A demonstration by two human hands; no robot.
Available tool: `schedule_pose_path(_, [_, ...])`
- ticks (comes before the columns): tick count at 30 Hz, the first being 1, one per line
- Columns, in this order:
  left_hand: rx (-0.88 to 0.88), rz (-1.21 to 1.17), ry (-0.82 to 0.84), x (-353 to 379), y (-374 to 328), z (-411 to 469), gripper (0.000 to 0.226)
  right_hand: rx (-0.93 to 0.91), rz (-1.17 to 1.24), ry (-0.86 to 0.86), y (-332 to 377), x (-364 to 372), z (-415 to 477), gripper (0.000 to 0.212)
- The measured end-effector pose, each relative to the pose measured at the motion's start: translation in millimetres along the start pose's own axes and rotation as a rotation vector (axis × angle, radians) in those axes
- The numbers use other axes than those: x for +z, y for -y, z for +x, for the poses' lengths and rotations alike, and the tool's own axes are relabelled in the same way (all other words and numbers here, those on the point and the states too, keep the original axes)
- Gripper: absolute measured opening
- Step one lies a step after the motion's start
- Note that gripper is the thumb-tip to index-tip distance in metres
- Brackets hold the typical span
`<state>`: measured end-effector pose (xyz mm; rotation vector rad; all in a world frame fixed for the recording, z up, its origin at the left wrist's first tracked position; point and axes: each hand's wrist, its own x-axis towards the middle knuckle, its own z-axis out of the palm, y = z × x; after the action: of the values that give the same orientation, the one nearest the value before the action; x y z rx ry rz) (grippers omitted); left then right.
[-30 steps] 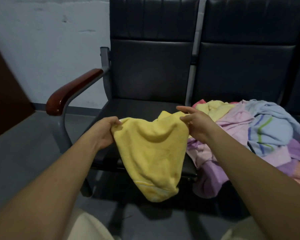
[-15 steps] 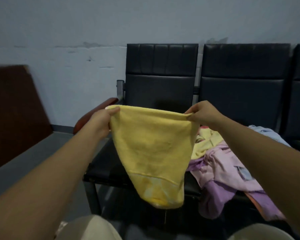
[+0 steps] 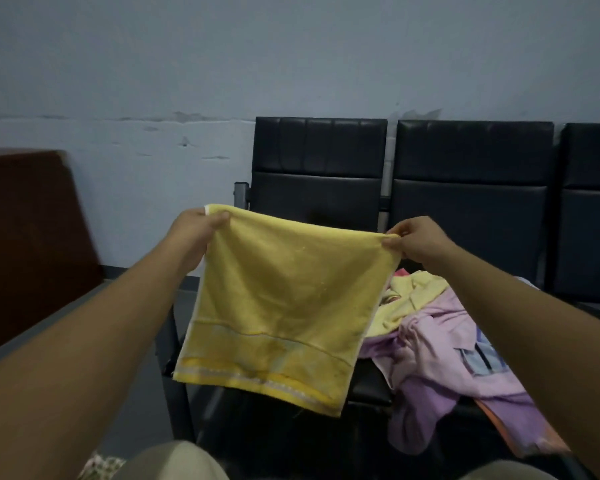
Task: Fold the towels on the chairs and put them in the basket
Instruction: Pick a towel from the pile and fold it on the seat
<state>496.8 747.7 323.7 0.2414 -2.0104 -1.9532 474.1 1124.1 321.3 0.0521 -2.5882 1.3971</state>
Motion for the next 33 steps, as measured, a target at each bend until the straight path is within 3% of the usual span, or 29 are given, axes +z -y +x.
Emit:
schedule_pose_path(5, [0.035,0.096,-0.020,4,0,-2,0.040,-0.027,0.099,-0.058,-1,5,8,0.013])
schedule_pose_path(9, [0.116,0.163,-0.128,4,6,7,0.034,0.007,0.301,-0.098,-5,9,20,0.015])
schedule_pose_path(13, [0.063,0.031,-0.204,15,12,27,0.024,0.072,0.454,-0.071,-10,21,39,0.017])
schedule_pose_path(17, [0.045,0.052,-0.217,19,33,62,0.010,0.108,0.467,-0.111,-16,38,68,0.010])
schedule_pose_path(21, [0.068,0.156,-0.220,23,44,99,0.033,0.108,0.405,-0.132,-20,54,114,0.012])
schedule_pose_path(26, [0.181,0.135,-0.283,36,11,139,0.039,-0.025,0.267,-0.217,8,52,171,0.013])
schedule_pose_path(30, [0.306,0.096,-0.312,43,-28,148,0.031,-0.093,0.305,-0.328,39,32,194,0.017])
schedule_pose_path(33, [0.288,0.069,-0.284,39,-35,138,0.024,-0.125,0.354,-0.367,49,25,182,0.016])
